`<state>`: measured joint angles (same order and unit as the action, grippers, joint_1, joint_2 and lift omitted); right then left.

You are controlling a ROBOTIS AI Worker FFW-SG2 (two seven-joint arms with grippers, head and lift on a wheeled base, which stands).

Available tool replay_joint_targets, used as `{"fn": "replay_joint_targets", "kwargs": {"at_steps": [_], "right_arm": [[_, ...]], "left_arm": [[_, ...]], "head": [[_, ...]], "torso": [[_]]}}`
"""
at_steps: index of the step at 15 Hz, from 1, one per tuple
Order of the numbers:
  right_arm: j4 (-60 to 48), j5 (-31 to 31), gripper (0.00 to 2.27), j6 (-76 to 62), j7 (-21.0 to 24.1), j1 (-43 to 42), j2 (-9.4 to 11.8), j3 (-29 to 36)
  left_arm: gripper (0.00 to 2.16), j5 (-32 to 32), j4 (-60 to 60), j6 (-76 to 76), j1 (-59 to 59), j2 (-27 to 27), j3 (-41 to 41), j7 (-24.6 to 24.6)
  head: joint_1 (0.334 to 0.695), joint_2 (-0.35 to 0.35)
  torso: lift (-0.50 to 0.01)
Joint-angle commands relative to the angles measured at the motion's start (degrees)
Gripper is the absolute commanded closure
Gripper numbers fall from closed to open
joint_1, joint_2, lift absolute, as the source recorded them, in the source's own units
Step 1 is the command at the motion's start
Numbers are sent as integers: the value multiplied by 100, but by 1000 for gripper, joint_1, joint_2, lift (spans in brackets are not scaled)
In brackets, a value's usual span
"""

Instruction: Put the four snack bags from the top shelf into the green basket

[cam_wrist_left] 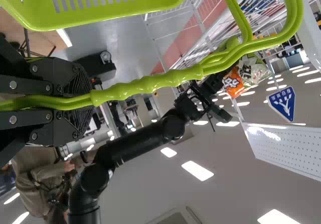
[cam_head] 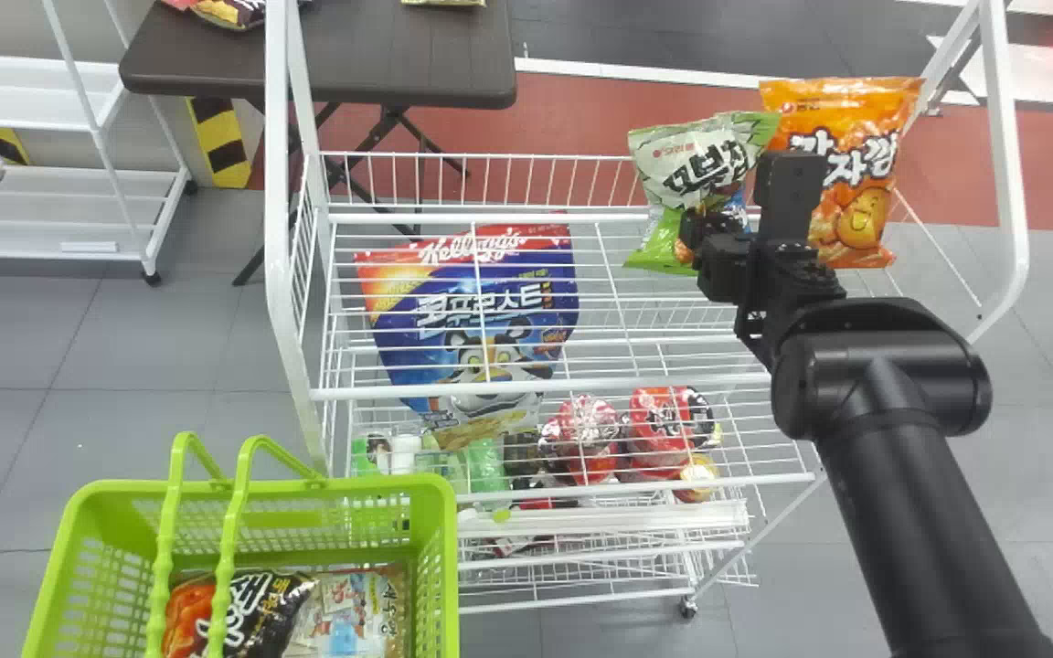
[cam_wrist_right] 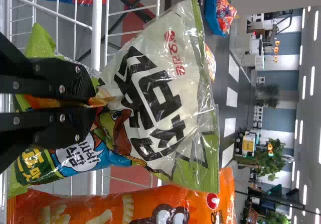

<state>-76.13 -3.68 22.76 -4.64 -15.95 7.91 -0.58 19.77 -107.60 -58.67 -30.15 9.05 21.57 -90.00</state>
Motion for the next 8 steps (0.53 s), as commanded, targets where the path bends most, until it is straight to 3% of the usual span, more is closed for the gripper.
{"fn": "replay_joint_targets", "kwargs": {"at_steps": [1, 8], "right_arm": [[-649, -89, 2250, 40, -46, 408, 0, 14], [-4797, -897, 2250, 902, -283, 3168, 9, -153]], "left_arm": [[2145, 0, 2, 0, 1, 0, -4, -57], [2145, 9, 2, 0, 1, 9, 14, -57]], "head": [[695, -127], [695, -55]], "torso": [[0], [0]]}}
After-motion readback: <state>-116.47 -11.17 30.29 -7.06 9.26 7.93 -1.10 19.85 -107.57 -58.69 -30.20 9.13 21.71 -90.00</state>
